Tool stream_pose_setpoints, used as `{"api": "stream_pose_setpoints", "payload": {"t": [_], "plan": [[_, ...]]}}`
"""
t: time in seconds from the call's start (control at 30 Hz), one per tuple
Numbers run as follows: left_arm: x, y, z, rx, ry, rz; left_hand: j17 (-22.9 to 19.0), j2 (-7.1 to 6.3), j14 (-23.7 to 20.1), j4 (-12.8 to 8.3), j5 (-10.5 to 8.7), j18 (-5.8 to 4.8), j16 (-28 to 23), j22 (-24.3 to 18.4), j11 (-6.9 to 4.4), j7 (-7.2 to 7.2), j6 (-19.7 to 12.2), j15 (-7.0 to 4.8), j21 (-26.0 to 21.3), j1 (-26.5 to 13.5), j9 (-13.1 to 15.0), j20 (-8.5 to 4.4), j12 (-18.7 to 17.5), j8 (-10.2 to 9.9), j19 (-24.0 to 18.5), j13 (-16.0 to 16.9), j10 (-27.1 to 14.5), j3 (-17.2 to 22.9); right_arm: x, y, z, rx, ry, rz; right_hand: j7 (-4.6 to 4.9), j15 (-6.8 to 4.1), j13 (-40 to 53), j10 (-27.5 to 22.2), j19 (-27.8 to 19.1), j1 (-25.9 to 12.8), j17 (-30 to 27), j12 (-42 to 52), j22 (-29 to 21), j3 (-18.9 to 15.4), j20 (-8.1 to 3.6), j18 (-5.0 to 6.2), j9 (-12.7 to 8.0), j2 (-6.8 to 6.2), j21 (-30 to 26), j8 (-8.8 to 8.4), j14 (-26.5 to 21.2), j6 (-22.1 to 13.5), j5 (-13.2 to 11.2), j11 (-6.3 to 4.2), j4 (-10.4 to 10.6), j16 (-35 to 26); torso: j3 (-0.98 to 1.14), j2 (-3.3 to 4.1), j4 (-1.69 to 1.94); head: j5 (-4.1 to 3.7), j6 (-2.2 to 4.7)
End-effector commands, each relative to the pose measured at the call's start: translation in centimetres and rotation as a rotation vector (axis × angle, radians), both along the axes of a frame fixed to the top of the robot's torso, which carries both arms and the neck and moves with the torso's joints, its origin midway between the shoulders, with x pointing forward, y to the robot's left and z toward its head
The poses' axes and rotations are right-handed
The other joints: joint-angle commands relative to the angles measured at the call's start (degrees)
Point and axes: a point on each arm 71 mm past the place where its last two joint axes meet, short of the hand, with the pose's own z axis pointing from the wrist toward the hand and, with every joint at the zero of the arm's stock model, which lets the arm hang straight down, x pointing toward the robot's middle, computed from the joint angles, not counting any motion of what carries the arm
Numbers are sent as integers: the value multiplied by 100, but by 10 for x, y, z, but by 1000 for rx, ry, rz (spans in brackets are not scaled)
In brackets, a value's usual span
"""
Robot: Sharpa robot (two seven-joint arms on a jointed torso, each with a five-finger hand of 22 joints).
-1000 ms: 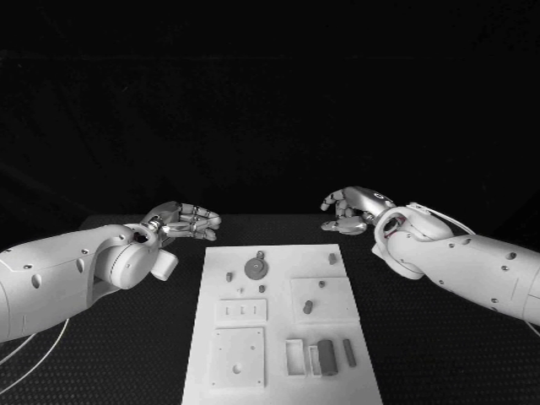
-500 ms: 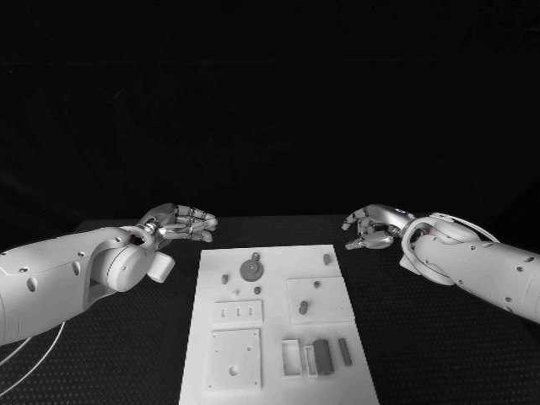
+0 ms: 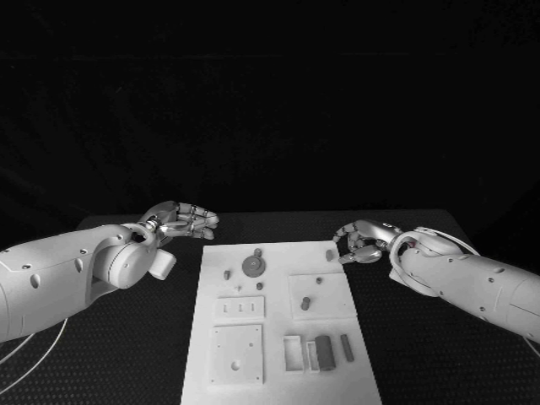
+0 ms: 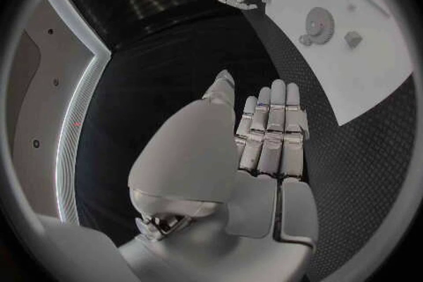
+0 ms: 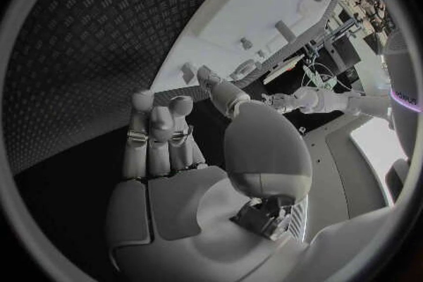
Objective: Assemble the parts on the task board
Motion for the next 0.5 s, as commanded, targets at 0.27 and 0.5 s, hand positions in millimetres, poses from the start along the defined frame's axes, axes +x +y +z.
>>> {"api": "stream_pose_setpoints", "payload": {"t": [0.27,0.5], "plan": [[-2,-7,1,-16,-6,-36,8,53,22,-3,-34,-51,-22,4,0,50,39,13,-32,19,8,-21,-10,22,20,7,5,-34,2,9,-6,-15,-14,20,2,-11,-11,5,5,33,20,56,108,-49,7,18,22,37,23,5,-2,-36,0,-30,4,62,40,39,25,2,-21],[-4,-9,2,-16,-4,-38,11,51,23,0,-34,-52,-24,5,3,53,39,13,-34,13,9,-21,-14,19,21,8,1,-40,-1,13,-15,-26,1,32,7,-7,-16,13,15,25,29,87,110,-67,-1,18,50,81,40,62,8,17,0,-25,1,87,61,79,44,11,-37]]}}
